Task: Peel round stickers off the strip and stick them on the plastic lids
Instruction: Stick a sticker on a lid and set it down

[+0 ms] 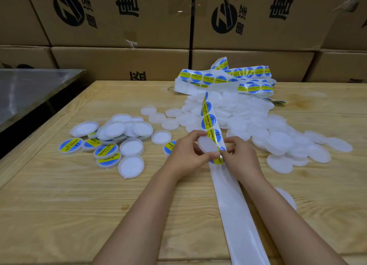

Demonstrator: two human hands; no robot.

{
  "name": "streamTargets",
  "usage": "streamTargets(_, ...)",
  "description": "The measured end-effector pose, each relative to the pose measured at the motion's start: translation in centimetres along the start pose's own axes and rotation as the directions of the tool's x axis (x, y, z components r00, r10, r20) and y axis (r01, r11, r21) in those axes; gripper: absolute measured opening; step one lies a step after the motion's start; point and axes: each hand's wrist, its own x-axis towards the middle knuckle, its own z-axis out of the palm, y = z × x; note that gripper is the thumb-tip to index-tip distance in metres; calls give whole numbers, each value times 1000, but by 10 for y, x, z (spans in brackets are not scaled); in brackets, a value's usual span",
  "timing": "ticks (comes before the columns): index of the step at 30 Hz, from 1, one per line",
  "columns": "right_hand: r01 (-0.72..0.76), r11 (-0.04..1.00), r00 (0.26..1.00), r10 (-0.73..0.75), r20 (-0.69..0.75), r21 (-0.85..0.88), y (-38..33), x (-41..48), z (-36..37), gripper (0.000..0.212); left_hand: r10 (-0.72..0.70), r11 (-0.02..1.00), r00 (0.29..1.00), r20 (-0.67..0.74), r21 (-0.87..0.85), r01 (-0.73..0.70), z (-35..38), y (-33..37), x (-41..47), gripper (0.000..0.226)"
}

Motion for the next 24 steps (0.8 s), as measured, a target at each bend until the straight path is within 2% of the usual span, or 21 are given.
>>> streamTargets(6, -20, 992, 996, 32, -87, 128, 2, 3, -7, 31, 58, 940, 996, -72, 338, -31, -17, -12, 2, 59)
streamTargets(11, 47, 979, 993, -25, -112, 199, -2, 2, -10, 25, 71, 788, 997, -15, 613, -47, -18, -14, 2, 62)
streamTargets(13, 65, 970, 994, -41, -104, 236, -3, 1, -8, 23, 181, 794, 982, -52, 597, -115, -16, -9, 1, 57)
streamTargets(15, 76, 968, 995, -57, -85, 240, -4, 0, -7, 23, 349, 812, 930, -118, 533, -237, -12, -1, -1, 46)
streamTargets(17, 87, 967, 996, -75, -57, 240, -6, -2, -5, 26, 436, 807, 890, -133, 495, -322, -4, 7, -2, 42)
streamTargets(20, 111, 950, 994, -102, -47, 290, -8, -4, -3, 35, 438, 778, 898, -47, 521, -352, 6, 10, -3, 45)
streamTargets(24, 146, 939, 989, -147, -22, 311, -7, -4, 1, 41, 366, 843, 925, -99, 456, -285, 12, 11, -3, 38)
